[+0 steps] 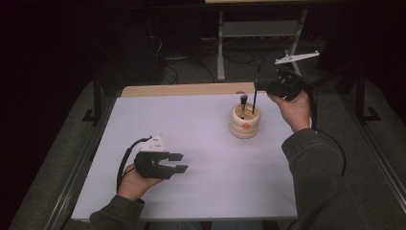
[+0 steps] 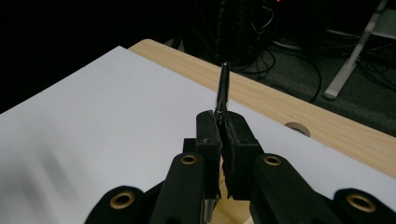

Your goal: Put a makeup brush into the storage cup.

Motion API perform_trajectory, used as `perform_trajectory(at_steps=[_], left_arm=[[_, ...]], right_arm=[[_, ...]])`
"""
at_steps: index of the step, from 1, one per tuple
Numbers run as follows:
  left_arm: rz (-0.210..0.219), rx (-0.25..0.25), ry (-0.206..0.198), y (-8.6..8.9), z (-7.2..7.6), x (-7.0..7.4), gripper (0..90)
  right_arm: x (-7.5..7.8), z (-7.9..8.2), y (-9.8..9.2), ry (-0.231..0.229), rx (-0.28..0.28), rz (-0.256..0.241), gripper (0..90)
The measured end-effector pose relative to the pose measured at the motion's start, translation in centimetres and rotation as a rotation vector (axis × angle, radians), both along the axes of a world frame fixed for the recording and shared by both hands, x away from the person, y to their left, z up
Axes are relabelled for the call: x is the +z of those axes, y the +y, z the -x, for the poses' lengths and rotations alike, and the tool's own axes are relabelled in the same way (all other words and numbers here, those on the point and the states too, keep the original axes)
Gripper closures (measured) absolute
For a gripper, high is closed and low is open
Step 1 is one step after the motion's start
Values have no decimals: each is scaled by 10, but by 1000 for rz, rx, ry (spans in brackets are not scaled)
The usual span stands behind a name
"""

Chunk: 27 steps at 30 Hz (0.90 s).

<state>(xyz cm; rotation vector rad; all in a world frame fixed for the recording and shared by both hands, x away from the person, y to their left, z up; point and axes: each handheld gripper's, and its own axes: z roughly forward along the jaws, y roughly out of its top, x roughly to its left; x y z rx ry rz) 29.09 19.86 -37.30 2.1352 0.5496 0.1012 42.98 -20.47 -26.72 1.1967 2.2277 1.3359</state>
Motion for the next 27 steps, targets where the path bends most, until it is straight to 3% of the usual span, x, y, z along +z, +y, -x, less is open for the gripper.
perform_trajectory(at_steps=[27], left_arm=[[-3,0,1,2,-1,-1,523]], right_arm=[[-20,-16,4,29,-58,-6,850]])
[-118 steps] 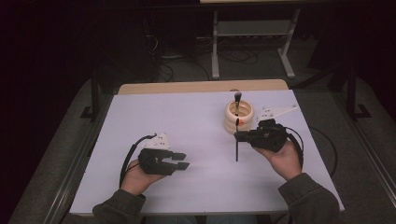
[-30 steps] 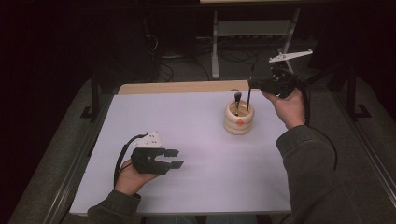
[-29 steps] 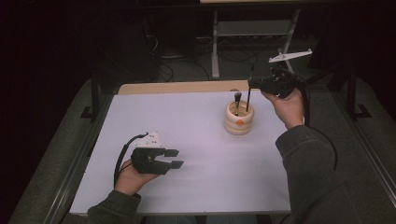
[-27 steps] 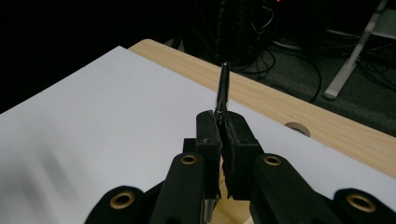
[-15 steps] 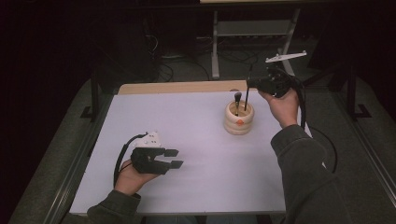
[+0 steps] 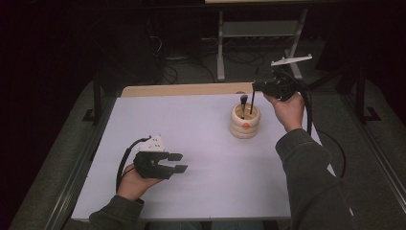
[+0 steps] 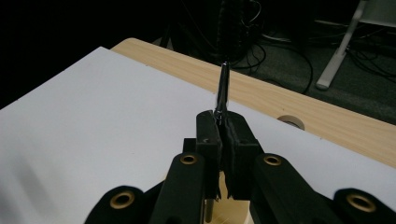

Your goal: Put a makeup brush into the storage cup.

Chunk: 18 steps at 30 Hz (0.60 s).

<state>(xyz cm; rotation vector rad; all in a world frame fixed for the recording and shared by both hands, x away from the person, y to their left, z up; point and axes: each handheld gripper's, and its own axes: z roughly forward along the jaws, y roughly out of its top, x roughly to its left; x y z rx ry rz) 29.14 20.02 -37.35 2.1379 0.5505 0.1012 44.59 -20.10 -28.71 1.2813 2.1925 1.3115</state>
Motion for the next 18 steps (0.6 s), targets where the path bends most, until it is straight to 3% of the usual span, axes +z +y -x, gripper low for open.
perform_trajectory(at_steps=[18], left_arm=[[-8,-6,-6,1,0,0,520]], right_arm=[[-15,-3,3,16,-1,13,850]])
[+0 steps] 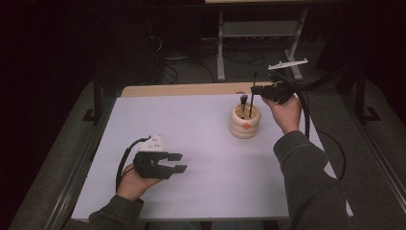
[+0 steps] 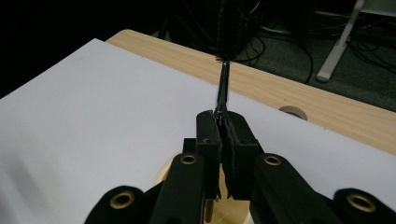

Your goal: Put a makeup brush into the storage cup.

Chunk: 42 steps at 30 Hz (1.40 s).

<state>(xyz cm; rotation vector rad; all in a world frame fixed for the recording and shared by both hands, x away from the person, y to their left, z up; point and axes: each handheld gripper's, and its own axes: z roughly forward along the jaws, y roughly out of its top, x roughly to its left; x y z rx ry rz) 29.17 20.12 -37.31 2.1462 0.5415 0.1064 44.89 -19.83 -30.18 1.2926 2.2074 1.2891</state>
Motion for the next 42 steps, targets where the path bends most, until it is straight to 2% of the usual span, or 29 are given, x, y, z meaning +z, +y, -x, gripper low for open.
perform_trajectory(at_steps=[5,13,42], left_arm=[[6,4,4,-1,0,0,518],[-3,0,1,0,0,0,516],[7,7,7,0,0,-1,516]], right_arm=[[-6,0,0,16,-4,-5,850],[-8,1,2,14,-1,2,850],[-27,3,-1,36,-8,-7,850]])
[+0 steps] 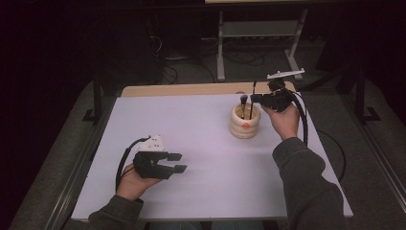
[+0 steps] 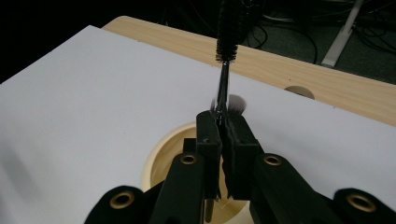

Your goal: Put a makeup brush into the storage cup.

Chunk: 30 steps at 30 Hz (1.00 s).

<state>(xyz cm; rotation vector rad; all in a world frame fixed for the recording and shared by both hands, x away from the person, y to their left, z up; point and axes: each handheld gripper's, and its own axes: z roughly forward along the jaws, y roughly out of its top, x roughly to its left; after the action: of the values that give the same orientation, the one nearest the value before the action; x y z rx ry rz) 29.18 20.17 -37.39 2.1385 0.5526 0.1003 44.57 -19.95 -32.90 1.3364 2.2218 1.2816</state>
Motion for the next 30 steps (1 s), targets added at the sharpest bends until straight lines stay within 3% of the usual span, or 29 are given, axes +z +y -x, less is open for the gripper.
perform_trajectory(at_steps=[30], left_arm=[[-2,1,5,0,0,-1,514]], right_arm=[[-16,5,0,22,2,18,844]])
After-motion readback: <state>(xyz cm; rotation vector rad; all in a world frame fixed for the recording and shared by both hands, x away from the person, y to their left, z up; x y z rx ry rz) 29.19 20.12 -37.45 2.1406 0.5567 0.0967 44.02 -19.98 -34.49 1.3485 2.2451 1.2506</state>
